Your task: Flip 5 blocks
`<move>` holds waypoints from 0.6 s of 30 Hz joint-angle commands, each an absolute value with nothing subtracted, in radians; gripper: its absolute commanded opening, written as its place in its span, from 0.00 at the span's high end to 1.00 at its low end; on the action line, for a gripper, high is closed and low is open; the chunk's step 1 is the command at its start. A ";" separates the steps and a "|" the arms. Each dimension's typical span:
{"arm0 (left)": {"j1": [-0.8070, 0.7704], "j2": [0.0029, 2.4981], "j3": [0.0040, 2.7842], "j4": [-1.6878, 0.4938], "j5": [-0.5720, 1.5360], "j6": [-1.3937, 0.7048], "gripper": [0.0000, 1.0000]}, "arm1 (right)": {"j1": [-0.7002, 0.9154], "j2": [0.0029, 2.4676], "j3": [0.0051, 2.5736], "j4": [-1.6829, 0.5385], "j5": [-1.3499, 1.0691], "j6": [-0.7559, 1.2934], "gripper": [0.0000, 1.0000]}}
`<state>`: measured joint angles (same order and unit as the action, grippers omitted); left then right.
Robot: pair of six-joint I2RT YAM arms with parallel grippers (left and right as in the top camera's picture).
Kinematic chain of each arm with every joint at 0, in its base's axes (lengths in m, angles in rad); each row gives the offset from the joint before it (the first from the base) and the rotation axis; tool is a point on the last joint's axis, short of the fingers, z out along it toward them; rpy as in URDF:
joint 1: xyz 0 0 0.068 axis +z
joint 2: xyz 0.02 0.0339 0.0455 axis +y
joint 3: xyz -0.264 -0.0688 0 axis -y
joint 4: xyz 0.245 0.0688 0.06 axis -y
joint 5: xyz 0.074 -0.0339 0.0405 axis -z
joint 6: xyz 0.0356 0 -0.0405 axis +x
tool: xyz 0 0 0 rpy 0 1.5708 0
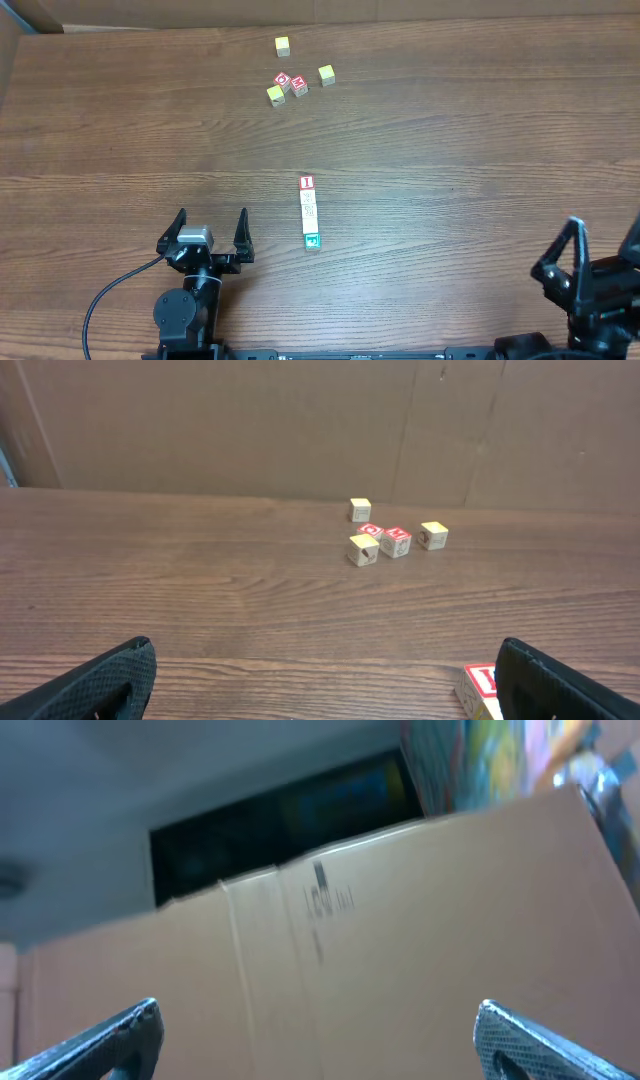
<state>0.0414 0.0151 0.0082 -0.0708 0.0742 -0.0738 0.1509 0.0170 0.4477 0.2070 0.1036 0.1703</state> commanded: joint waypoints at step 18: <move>0.046 0.004 0.005 -0.073 0.068 -0.056 0.00 | 0.147 0.003 0.105 0.512 0.004 0.160 0.00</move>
<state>0.0414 0.0151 0.0082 -0.0708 0.0742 -0.0738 0.1509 0.0147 0.1516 0.5068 0.0521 0.1677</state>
